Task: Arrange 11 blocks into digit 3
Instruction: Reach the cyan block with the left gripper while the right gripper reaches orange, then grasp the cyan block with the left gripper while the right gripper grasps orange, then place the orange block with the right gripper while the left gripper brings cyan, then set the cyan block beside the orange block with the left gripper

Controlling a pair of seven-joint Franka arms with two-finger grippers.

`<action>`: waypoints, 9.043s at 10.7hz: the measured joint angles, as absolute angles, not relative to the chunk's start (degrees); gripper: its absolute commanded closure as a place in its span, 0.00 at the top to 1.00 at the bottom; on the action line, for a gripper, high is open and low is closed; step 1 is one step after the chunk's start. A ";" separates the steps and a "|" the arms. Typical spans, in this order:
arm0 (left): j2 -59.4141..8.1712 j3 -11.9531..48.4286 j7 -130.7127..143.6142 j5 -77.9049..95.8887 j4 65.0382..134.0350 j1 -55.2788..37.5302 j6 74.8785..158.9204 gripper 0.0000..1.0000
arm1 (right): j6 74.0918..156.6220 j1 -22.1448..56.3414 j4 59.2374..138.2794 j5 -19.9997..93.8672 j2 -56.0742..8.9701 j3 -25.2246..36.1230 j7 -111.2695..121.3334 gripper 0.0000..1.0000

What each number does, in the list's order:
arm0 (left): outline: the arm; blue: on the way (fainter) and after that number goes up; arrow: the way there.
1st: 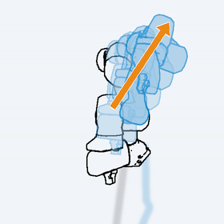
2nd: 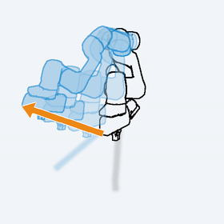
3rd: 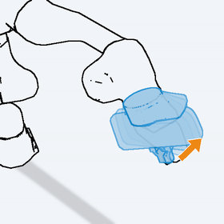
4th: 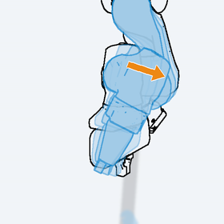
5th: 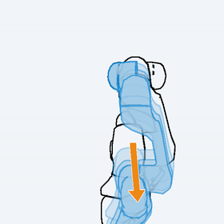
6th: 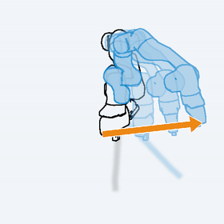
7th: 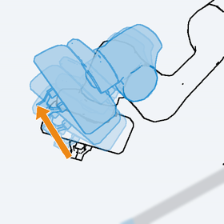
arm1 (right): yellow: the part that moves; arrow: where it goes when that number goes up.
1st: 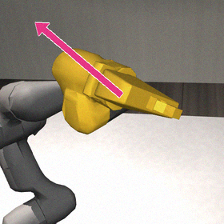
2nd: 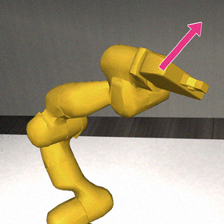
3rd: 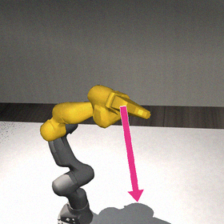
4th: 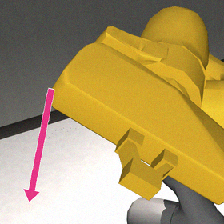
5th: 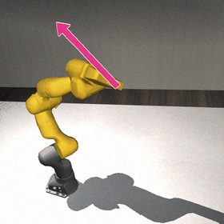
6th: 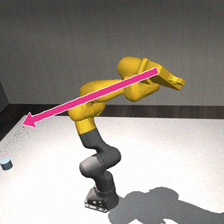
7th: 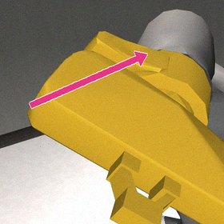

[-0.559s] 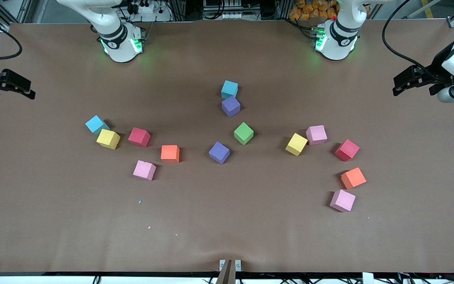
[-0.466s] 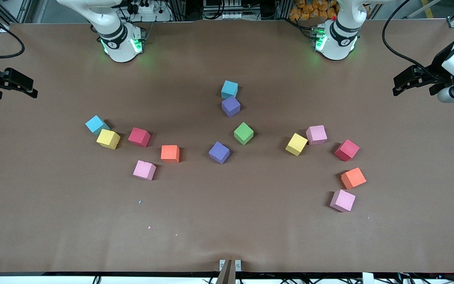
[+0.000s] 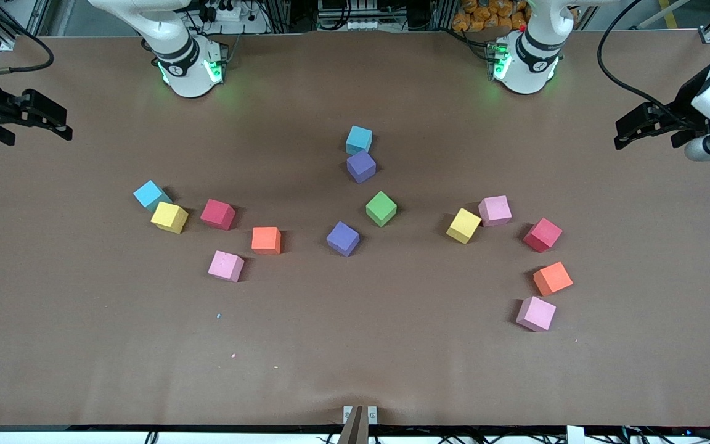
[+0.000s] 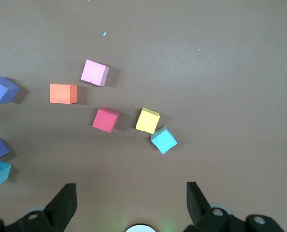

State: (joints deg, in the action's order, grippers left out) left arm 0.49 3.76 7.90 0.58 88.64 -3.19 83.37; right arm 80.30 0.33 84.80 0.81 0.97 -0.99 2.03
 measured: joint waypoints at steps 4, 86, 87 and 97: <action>-2.02 11.65 9.29 0.59 92.80 -3.18 85.35 1.00 | 82.96 -4.78 84.24 2.80 -1.40 0.01 3.90 1.00; -36.11 22.21 73.57 -2.47 106.74 -32.26 133.76 0.00 | 138.02 54.41 134.36 0.94 -10.64 -1.26 34.33 0.18; -36.05 22.17 73.57 -2.10 106.54 -32.03 133.46 0.00 | 138.26 55.11 134.57 0.94 -10.58 -1.25 33.08 0.18; -23.64 21.95 73.86 -2.05 103.66 -16.43 120.42 0.00 | 146.04 59.62 135.51 0.94 -13.17 -1.22 26.18 0.18</action>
